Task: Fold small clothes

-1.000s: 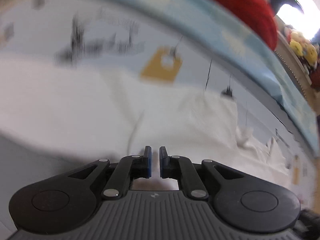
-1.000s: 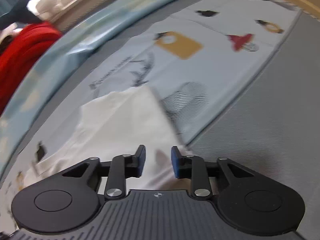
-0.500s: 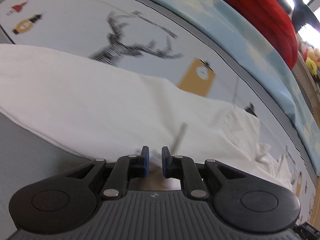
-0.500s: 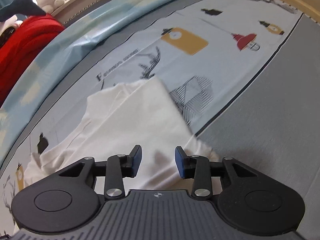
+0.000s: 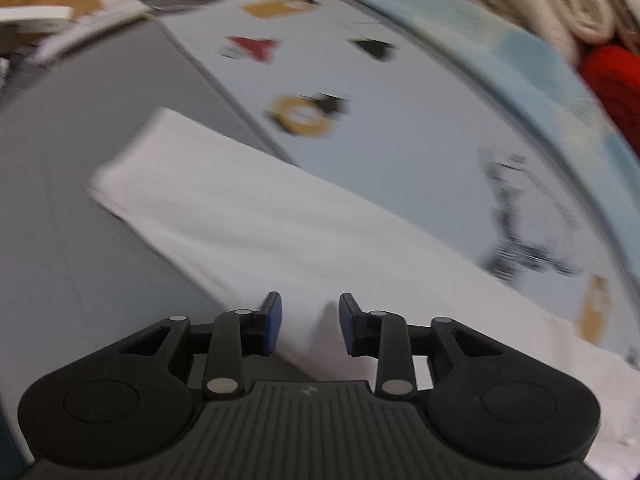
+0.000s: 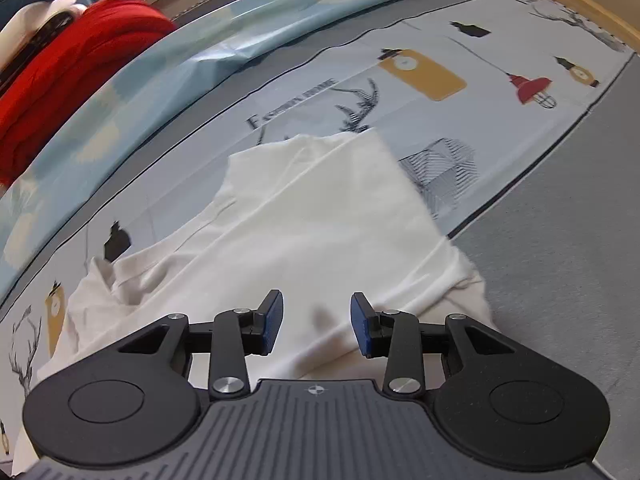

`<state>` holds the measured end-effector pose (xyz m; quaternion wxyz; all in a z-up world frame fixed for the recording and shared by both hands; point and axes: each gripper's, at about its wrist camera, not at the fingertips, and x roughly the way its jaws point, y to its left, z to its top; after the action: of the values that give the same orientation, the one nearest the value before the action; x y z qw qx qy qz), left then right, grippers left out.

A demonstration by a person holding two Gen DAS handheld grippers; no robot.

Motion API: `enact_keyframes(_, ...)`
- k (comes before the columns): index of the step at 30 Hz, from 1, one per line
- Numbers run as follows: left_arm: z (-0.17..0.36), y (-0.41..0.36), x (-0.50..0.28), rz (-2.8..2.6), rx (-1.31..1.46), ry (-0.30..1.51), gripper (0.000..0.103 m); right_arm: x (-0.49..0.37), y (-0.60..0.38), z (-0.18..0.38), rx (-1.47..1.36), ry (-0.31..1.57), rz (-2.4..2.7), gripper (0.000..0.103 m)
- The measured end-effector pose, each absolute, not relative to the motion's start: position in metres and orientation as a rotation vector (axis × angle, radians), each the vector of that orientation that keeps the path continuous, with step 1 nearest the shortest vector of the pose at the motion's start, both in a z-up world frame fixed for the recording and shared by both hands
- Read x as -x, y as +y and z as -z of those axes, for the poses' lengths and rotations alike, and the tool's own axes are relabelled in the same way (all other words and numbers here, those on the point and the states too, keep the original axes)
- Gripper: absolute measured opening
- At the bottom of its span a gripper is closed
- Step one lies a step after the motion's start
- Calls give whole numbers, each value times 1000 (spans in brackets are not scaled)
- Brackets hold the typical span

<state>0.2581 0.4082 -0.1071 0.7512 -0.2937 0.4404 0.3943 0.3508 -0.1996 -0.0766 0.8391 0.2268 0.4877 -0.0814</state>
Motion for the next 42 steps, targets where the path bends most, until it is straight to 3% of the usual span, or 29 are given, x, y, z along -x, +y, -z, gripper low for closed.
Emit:
enact_keyframes(4, 113, 436, -243, -917, 630, 997, 48, -350, -190, 78, -464, 1035, 177, 39)
enact_keyframes(12, 121, 461, -229, -948, 702, 982, 51, -351, -182, 83, -449, 1050, 171, 39)
enact_keyframes(14, 118, 463, -225, -970, 721, 955, 38, -351, -182, 85, -449, 1058, 172, 39)
enact_keyframes(15, 120, 464, -228, -975, 723, 948, 11, -351, -183, 86, -453, 1060, 170, 39)
enact_keyframes(16, 118, 462, -228, -978, 726, 934, 4, -351, -183, 86, -454, 1061, 166, 39)
enact_keyframes(23, 57, 388, -272, -794, 530, 752, 4, -348, -191, 87, -453, 1095, 98, 39)
enact_keyframes(32, 13, 144, -334, 119, 543, 661, 4, -337, -214, 89, -502, 1114, 47, 39)
enact_keyframes(35, 19, 69, -344, 389, 548, 734, 11, -334, -225, 90, -532, 1115, 45, 39)
enact_keyframes(38, 27, 42, -347, 411, 467, 784, 16, -334, -238, 93, -556, 1121, 57, 39)
enact_keyframes(42, 43, 79, -353, 158, 530, 862, 17, -336, -246, 91, -577, 1104, 50, 39)
